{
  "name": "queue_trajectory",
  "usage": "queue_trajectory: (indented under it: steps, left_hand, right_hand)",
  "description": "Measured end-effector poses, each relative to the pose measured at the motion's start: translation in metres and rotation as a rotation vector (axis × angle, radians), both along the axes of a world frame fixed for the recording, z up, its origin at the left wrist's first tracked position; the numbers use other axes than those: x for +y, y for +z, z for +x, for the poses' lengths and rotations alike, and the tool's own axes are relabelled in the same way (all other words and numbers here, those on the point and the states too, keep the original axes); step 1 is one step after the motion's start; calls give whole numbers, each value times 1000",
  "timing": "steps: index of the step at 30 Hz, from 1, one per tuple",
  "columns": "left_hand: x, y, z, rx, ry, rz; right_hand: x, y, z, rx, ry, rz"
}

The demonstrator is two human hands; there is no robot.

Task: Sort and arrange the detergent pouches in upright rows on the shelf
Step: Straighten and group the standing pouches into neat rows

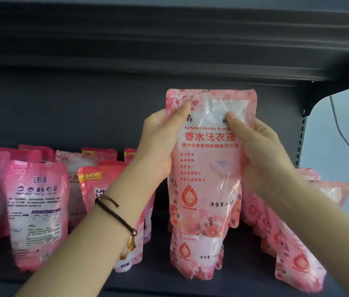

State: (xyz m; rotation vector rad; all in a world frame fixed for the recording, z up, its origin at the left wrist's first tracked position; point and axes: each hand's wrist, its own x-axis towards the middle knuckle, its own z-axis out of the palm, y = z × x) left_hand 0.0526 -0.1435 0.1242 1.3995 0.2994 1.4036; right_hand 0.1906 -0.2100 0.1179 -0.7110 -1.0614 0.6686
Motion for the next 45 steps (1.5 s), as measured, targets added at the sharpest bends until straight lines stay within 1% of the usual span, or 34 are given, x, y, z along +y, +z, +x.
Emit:
queue_trajectory:
  steps: [5, 9, 14, 16, 19, 22, 26, 29, 33, 37, 40, 45]
  left_hand:
    - [3, -37, 8, -10, 96, -50]
    - [5, -54, 13, 6, 107, -60]
    - [-4, -72, 16, -8, 129, -26]
    - [-9, -82, 15, -16, 129, -29]
    - [-14, -100, 14, -13, 145, -40]
    - [-13, -116, 19, 11, 227, -37]
    - [-4, -131, 30, -15, 302, -25]
    - [7, -138, 40, -68, 339, 6]
    - [23, -140, 53, -89, 335, 0]
    - [39, -139, 65, -112, 356, -11]
    - [48, -140, 71, -144, 330, -17]
    - [51, -138, 68, -67, 280, -6]
  right_hand:
    - [11, -43, -3, 45, -39, -8]
    - [15, -62, -3, 48, -96, 4]
    - [3, -81, -6, -8, -228, 77]
    - [-2, -90, -7, -11, -245, 89]
    - [-6, -105, -10, -1, -242, 65]
    - [-2, -119, -13, 21, -275, 35]
    - [10, -132, -13, 44, -328, 10]
    - [21, -136, -9, 51, -365, 13]
    - [38, -135, -1, 34, -416, 37]
    - [58, -135, 9, 50, -418, 42]
    - [69, -136, 14, 49, -416, 46]
    - [71, -140, 22, 31, -398, 14]
